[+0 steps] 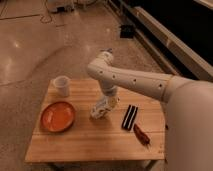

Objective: Stand the bottle upright

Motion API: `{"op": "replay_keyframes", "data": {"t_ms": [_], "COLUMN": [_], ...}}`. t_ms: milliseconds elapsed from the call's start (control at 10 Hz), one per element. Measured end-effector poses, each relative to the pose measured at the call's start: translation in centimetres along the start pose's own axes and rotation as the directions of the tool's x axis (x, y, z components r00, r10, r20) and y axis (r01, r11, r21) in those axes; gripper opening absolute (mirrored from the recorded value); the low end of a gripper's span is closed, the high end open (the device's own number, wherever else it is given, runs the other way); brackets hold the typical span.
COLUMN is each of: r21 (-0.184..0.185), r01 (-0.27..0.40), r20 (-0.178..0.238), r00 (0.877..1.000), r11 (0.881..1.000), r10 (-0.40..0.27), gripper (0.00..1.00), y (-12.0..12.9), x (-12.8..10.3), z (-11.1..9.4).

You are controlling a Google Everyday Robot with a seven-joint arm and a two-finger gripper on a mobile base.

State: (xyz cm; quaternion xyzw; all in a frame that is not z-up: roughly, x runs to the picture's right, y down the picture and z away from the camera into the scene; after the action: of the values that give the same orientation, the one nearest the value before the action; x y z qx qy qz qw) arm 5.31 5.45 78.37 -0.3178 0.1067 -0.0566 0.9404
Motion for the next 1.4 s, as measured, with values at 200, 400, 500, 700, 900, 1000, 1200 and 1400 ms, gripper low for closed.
{"op": "replay_keyframes", "data": {"t_ms": [200,400,500,700,900,1000,1200,1400], "r21": [0.010,0.021,0.025,0.037,0.050,0.060,0.078,0.100], "r01": [0.023,0.037,0.045,0.064,0.089,0.107,0.132,0.172], "r20": [0.011,0.015,0.017,0.019,0.013,0.009,0.004,-0.007], "r00": [1.000,0.999,0.999,0.998,0.996,0.994,0.991,0.985], "r11": [1.000,0.999,0.999,0.997,0.995,0.992,0.988,0.980], "r10": [-0.023,-0.038,-0.045,-0.065,-0.090,-0.107,-0.133,-0.172], "gripper": [0.00,0.00,0.00,0.00,0.00,0.00,0.00,0.00], "y": [-0.1,-0.1,-0.1,-0.2,-0.2,-0.2,-0.3,-0.2], "x": [-0.8,-0.9,-1.1,-1.5,-2.0,-2.3,-2.7,-3.4], "z": [-0.5,-1.2,-1.5,-2.2,-2.9,-3.4,-4.4,-5.5]}}
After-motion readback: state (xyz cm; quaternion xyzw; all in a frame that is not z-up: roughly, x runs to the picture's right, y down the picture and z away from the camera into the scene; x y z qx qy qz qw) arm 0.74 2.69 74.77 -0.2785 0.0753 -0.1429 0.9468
